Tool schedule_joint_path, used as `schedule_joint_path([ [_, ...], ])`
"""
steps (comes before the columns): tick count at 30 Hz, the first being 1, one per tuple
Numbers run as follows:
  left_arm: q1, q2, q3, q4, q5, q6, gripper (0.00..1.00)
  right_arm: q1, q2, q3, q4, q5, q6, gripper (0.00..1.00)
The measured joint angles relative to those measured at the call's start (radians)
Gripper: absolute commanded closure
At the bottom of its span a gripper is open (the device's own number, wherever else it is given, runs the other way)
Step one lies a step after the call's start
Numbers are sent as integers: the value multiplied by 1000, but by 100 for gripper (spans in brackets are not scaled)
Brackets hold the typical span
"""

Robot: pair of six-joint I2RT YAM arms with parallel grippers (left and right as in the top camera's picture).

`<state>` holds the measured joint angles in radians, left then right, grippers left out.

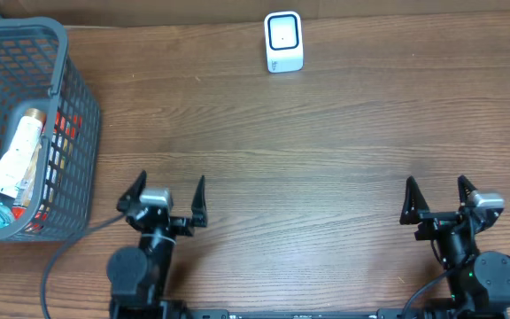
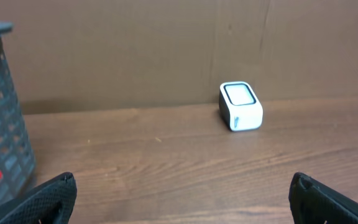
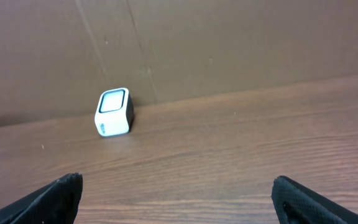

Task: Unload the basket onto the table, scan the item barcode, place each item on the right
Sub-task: 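Reach the left gripper into the basket and grasp the spaghetti pack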

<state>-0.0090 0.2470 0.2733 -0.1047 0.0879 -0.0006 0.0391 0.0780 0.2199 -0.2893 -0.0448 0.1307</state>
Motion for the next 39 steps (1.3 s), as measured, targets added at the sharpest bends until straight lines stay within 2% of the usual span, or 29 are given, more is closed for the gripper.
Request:
schedule_joint_path([
  [3,0,159,146,-51,-3,0,0,0,67,94,-67,-2,0,0],
  [7,0,385,426,-209,-1,5,0,0,188,243,-188,-4,0,0],
  [10,0,580,725,-458,19,42,0,0,323,402,-311,-4,0,0],
  [15,43,973,1341,-954,82,89,0,0,581,687,-565,-7,0,0],
  [17,65,1115,1565,-1082,105,99,0,0,684,788,-644,-8,-1,0],
  [20,89,1297,1852,-1175,95,116,0,0,834,909,-719,-12,-1,0],
  [23,116,1411,2020,-1184,34,117,2,0,952,961,-737,-53,0,0],
  [25,155,1440,2058,-1186,13,111,5,0,992,962,-744,-84,-1,0],
  [26,183,1447,2066,-1184,8,106,2,0,1011,962,-752,-103,-1,0],
  [33,542,1472,2068,-1178,-18,-51,0,0,1066,962,-755,-161,-1,0],
  [36,674,1472,2014,-1122,-18,-106,0,0,1066,962,-760,-164,-1,0],
  [39,724,1471,1922,-1062,-18,-108,0,0,1066,962,-761,-166,-1,0],
])
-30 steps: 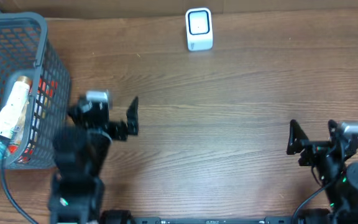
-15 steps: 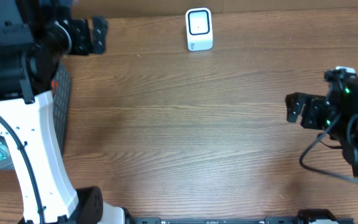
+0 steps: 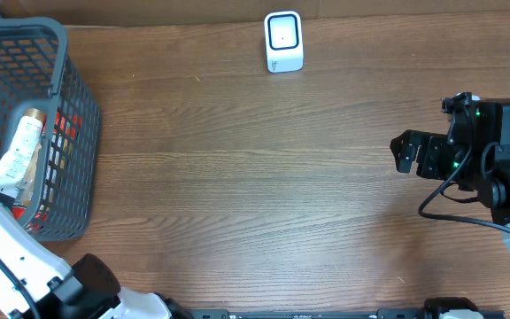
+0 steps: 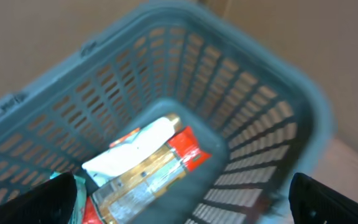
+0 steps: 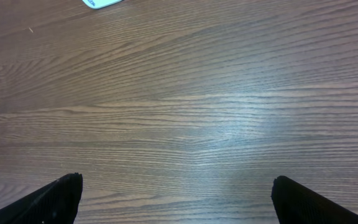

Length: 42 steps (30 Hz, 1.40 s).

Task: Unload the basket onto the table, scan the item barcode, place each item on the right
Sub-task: 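Reach the left gripper into the basket and grasp the spaghetti pack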

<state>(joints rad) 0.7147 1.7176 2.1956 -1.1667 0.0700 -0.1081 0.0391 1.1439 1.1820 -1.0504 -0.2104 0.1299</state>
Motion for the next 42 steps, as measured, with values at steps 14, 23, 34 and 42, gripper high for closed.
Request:
schedule_joint_path([
  [14,43,100,-539,354,71,356,10,0,0,0,-22,-3,0,0],
  [23,47,315,-558,375,38,506,24,0,0,0,-43,-3,0,0],
  [34,47,409,-559,396,-17,584,4,0,39,0,-47,-3,0,0],
  [42,49,433,-536,414,-36,613,89,0,48,0,-54,-10,0,0],
])
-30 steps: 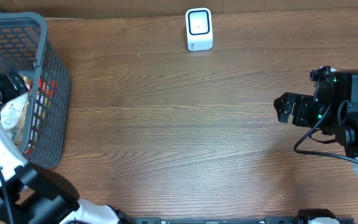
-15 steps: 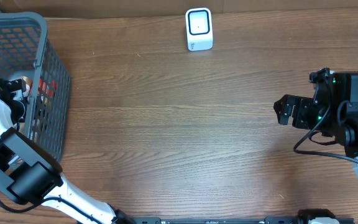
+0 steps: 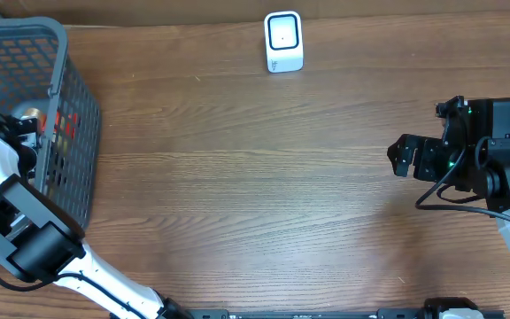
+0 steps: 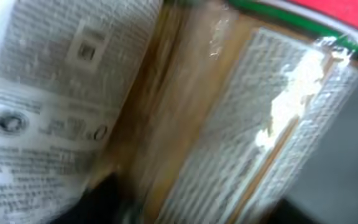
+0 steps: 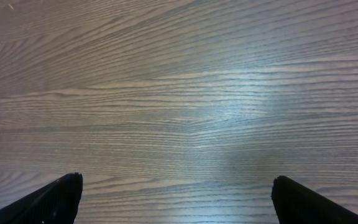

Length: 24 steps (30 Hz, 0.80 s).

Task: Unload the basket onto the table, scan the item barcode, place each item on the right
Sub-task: 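Reach the left gripper into the basket and grasp the spaghetti pack, then lift the spaghetti pack out and place it on the table center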

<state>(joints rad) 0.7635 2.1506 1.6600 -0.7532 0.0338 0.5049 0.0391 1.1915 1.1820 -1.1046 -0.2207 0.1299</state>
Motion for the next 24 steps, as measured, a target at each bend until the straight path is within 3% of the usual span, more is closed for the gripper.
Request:
schedule_joint_path([
  [1,0,0,6,2,6,3,96,0,0,0,0,0,0,0],
  [12,5,17,148,-161,102,-63,96,0,0,0,1,0,0,0],
  [19,2,4,472,-250,184,-195,96,0,0,0,1,0,0,0],
  [24,-11,-126,670,-294,231,-289,96,0,0,0,9,0,0,0],
])
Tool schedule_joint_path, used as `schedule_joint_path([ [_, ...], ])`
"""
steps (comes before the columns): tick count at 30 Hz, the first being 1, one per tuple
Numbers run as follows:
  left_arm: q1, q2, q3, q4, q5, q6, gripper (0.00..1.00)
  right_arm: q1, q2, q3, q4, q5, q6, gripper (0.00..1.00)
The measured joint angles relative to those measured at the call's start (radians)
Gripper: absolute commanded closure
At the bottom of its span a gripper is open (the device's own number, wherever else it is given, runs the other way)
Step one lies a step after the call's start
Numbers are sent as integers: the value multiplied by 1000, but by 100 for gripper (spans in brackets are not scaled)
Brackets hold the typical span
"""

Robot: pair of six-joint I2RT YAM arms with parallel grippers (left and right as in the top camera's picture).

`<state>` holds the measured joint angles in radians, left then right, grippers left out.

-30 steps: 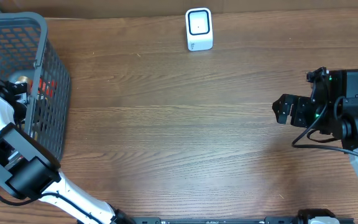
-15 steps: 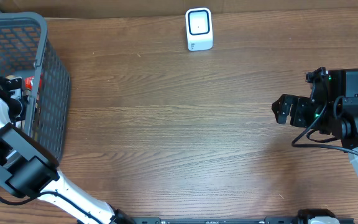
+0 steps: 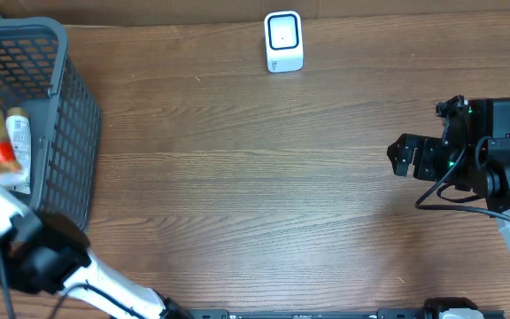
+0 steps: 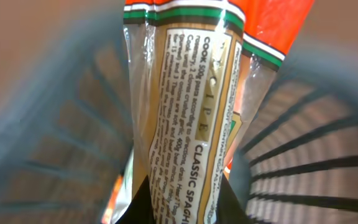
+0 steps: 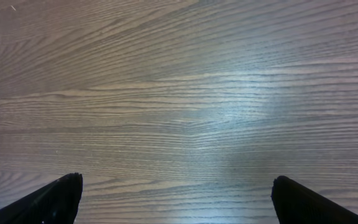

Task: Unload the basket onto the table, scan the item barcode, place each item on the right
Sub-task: 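Lift the spaghetti pack out and place it on the table center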

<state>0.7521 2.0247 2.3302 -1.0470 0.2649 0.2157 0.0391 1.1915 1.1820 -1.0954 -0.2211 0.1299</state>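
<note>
A long clear spaghetti packet point(image 4: 194, 93) with a red top and a printed label fills the left wrist view. My left gripper point(image 4: 182, 202) is shut on its lower end, above the blurred grey basket point(image 4: 303, 155). Overhead, the packet shows at the far left over the basket point(image 3: 73, 133); the left gripper's fingers are blurred there. The white barcode scanner point(image 3: 283, 42) stands at the table's back edge. My right gripper point(image 3: 400, 156) hangs open over bare wood at the right, its fingertips point(image 5: 58, 199) wide apart.
A white tube point(image 3: 18, 151) and other packets lie in the basket. The wooden table point(image 3: 255, 177) stretches between basket and right arm. A brown cardboard wall runs along the back edge behind the scanner.
My left gripper was down against the packets inside the basket; now it is shut on the spaghetti packet and holds it up over the basket. The right arm has not moved.
Both grippers stood open at the table's front edge. Then the left one hung open over the basket and the right one was raised at the right side. Then the left was pressed close to the packets, and now it holds the spaghetti packet up.
</note>
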Motion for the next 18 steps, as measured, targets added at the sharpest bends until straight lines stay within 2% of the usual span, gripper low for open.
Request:
schedule_joint_path([
  [3,-57,-148,68,-47,31,-40,96,0,0,0,6,0,0,0],
  [5,-140,-230,96,-110,42,-62,96,0,0,0,8,0,1,0],
  [8,-343,-319,121,-272,71,-129,96,0,0,0,10,0,0,0],
  [11,-544,-327,82,-395,115,-180,96,0,1,0,10,0,0,0],
  [14,-711,-259,-62,-378,76,-223,96,0,1,0,10,0,0,0],
  [18,-841,-155,-319,-236,-36,-301,96,0,1,0,10,0,0,0],
])
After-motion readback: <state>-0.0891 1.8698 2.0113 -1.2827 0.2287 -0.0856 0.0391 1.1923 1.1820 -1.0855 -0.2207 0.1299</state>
